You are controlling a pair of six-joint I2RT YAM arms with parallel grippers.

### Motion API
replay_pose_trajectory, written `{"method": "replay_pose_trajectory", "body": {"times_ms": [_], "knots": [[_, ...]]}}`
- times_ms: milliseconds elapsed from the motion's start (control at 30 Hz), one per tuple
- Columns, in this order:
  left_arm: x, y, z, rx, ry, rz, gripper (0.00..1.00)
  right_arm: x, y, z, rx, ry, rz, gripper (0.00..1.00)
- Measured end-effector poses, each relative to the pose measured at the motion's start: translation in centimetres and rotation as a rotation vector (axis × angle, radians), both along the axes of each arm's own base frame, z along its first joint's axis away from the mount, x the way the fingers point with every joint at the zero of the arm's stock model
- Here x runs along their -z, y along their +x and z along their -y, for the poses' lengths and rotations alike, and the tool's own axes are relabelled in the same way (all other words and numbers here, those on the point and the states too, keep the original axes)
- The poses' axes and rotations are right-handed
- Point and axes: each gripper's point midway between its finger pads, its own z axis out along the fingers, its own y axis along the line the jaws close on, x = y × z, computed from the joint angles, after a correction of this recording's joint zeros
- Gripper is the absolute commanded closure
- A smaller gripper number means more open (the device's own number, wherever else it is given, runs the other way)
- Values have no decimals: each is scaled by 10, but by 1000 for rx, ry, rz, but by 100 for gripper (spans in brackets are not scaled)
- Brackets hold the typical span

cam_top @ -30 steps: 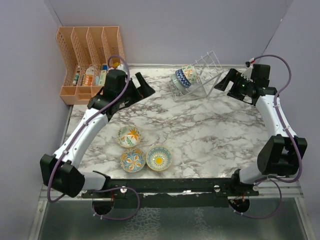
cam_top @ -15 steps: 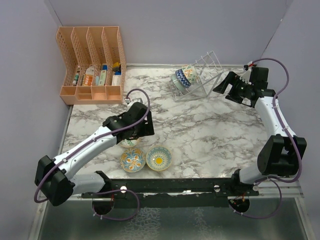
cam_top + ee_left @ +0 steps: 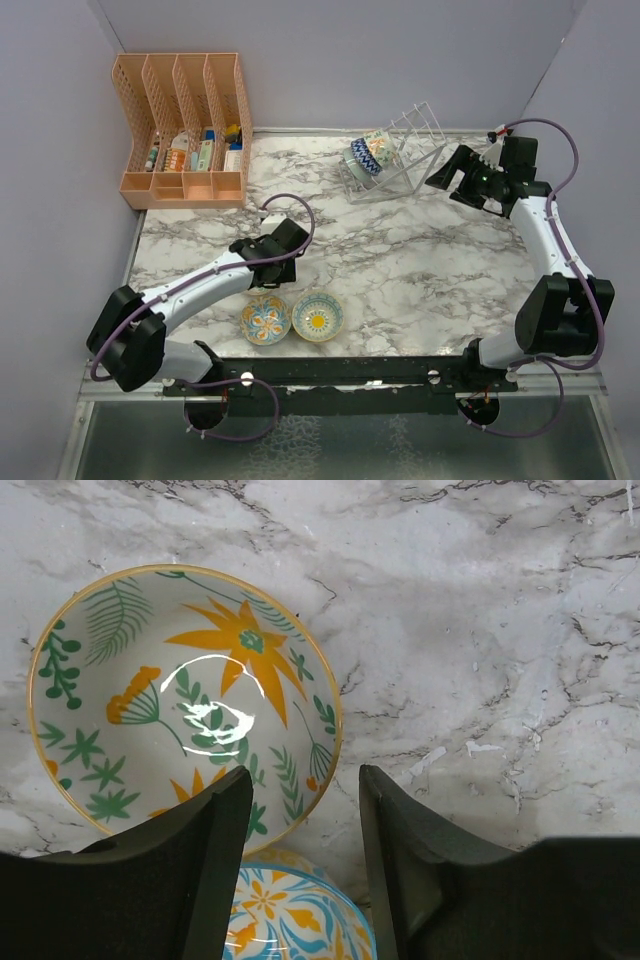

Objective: Load the bowls into the dish rack

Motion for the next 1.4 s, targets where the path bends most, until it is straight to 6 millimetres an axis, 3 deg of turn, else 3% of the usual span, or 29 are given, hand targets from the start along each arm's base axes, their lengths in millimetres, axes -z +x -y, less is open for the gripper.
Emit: {"method": "replay_pose_trajectory", "body": {"times_ms": [133,267,467,867,1100,1200,1267,1333,1400], "knots": [[6,3,-1,4,17,8,51,0,0,0,0,0,1,11],[26,2,-4,12,48,-14,51,0,0,0,0,0,2,11],[43,2,-4,29,81,-40,57,0,0,0,0,0,2,11],[38,12,-5,60,118,-4,100,0,0,0,0,-1,2,11],[30,12,-10,80,152,-1,100,0,0,0,1,-1,2,11],[20,18,-2,98,129,8,100,0,0,0,1,-1,1,11],[4,25,16,128,68,24,100,0,0,0,2,-1,0,11],[-25,40,37,151,0,73,100,0,1,1,4,-3,1,11],[-66,59,60,171,-80,151,100,-1,1,1,6,-5,2,11]]}}
